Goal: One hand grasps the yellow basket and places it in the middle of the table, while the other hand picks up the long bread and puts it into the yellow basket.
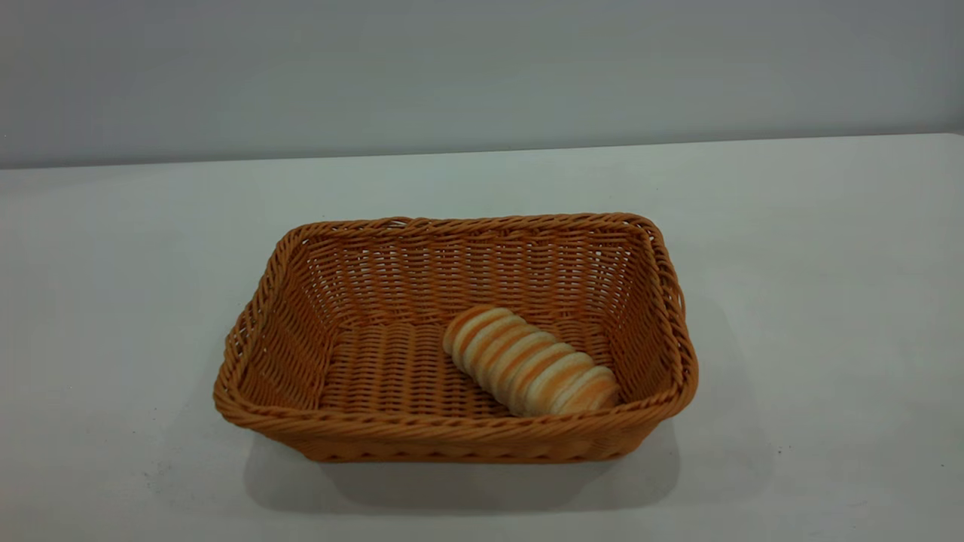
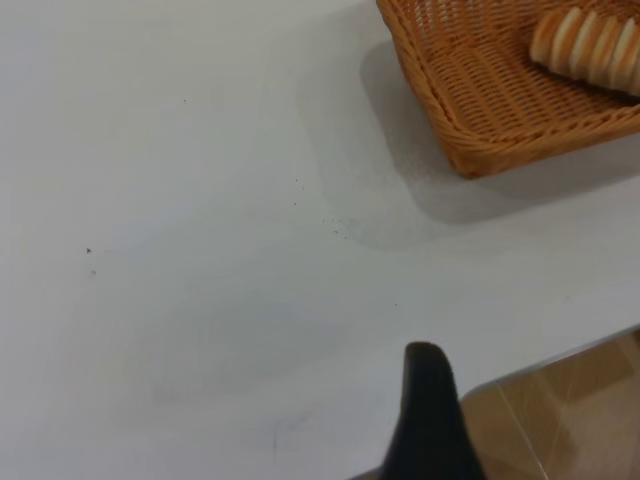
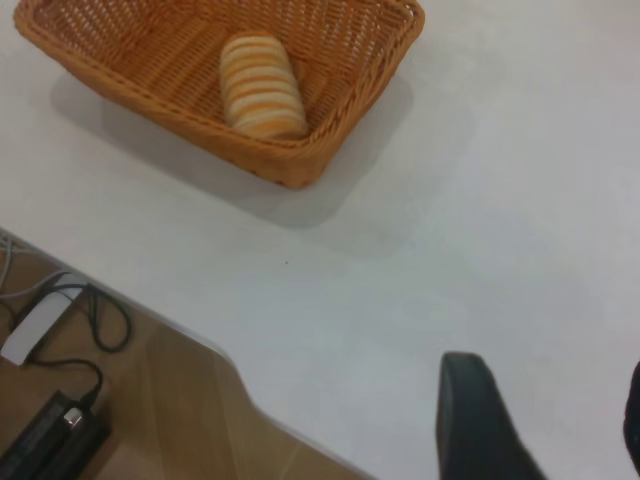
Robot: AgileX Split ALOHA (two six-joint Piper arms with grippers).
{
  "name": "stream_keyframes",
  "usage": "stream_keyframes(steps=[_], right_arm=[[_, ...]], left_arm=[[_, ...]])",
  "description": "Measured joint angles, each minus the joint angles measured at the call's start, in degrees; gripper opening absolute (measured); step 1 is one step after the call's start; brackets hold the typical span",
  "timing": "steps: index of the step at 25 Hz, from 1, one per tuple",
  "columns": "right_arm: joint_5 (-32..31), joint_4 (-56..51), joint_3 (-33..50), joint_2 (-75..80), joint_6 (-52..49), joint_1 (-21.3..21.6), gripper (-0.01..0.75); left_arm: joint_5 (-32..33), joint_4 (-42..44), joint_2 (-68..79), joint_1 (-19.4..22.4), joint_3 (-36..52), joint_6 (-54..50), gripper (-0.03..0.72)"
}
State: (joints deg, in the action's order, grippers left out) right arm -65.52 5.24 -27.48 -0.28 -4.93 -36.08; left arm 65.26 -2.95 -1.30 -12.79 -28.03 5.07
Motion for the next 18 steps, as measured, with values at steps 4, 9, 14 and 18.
stream_keyframes(steps=[4,9,14,18], right_arm=[[0.00,0.00,0.00,0.00,-0.05,0.00,0.401],[0.04,0.00,0.00,0.00,-0.07,0.00,0.401],[0.04,-0.05,0.00,0.00,-0.07,5.79,0.401],[0.04,-0.05,0.00,0.00,-0.07,14.54,0.401]], left_arm=[[0.00,0.00,0.00,0.00,0.00,0.00,0.581],[0.00,0.00,0.00,0.00,0.00,0.00,0.581],[0.00,0.00,0.00,0.25,0.00,0.00,0.581],[0.00,0.00,0.00,3.66,0.00,0.00,0.581]])
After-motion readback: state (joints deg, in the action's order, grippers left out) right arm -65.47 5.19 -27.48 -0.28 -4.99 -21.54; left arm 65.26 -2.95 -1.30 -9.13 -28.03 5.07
